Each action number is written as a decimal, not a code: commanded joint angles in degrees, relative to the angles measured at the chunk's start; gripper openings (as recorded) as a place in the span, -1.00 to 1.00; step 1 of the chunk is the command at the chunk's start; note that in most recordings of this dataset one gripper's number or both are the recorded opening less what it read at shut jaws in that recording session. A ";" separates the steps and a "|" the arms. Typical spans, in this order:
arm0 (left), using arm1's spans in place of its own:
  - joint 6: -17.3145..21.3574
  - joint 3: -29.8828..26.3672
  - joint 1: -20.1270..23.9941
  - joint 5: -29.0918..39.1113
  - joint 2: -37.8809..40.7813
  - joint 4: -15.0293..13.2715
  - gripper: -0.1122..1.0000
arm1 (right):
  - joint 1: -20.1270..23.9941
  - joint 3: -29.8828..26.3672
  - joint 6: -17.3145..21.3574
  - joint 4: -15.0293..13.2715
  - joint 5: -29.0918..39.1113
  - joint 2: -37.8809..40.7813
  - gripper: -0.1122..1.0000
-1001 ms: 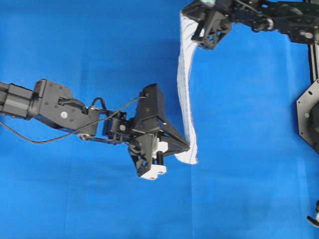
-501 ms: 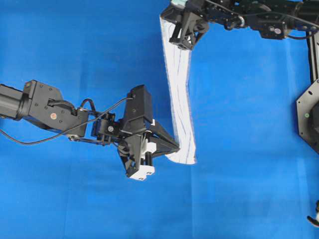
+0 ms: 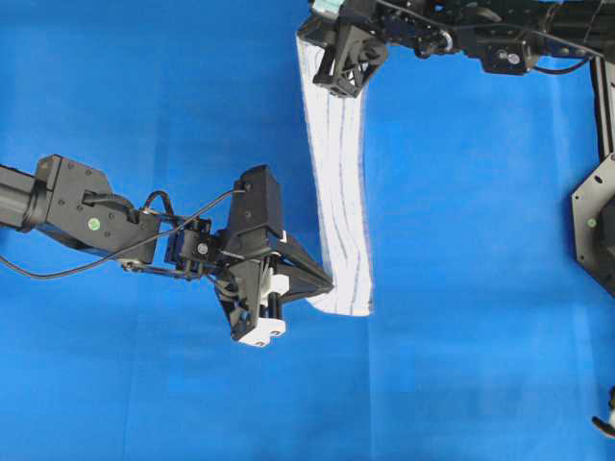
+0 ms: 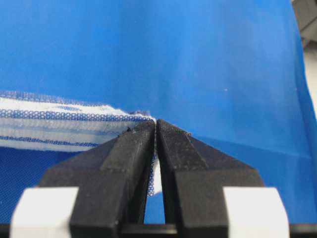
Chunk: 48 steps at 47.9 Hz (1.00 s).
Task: Fold the blue towel.
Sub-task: 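Lay the strip down vertically, open both grippers and pull them back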
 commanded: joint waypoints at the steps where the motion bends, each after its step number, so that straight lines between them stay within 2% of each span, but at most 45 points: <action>1: -0.09 -0.62 -2.46 -0.62 -2.29 0.18 -0.67 | -0.44 -2.37 -0.09 -0.18 -0.53 -0.35 -0.67; 5: -0.09 -0.62 -2.46 -0.44 -2.29 0.18 -0.36 | 0.00 -3.08 -0.09 -0.53 -0.35 0.26 -0.40; 11: 0.00 0.09 -2.46 0.09 -2.81 0.18 0.26 | 0.70 -3.60 -0.09 -1.76 -0.88 0.44 0.27; 14: 0.09 0.97 -2.37 0.79 -3.69 0.26 0.36 | 0.79 -3.60 -0.09 -1.93 -1.05 0.44 0.57; 17: 0.18 1.76 -2.29 1.58 -5.01 0.26 0.34 | 0.79 -3.43 -0.09 -2.20 -0.97 0.18 0.78; 24: 0.79 4.39 -1.14 2.99 -9.05 0.26 0.30 | 0.79 -3.16 0.00 -3.16 -0.62 -1.05 0.76; 34: 2.55 9.23 3.25 4.13 -15.12 0.53 0.30 | 0.79 0.00 0.26 -3.25 0.00 -6.50 0.73; 39: 5.19 11.69 6.59 4.13 -18.19 0.79 0.30 | 0.79 3.08 0.62 -3.25 0.00 -9.93 0.73; 48: 12.22 14.15 13.97 4.13 -20.65 0.79 0.30 | 0.88 10.11 1.49 -2.99 -0.62 -15.91 0.73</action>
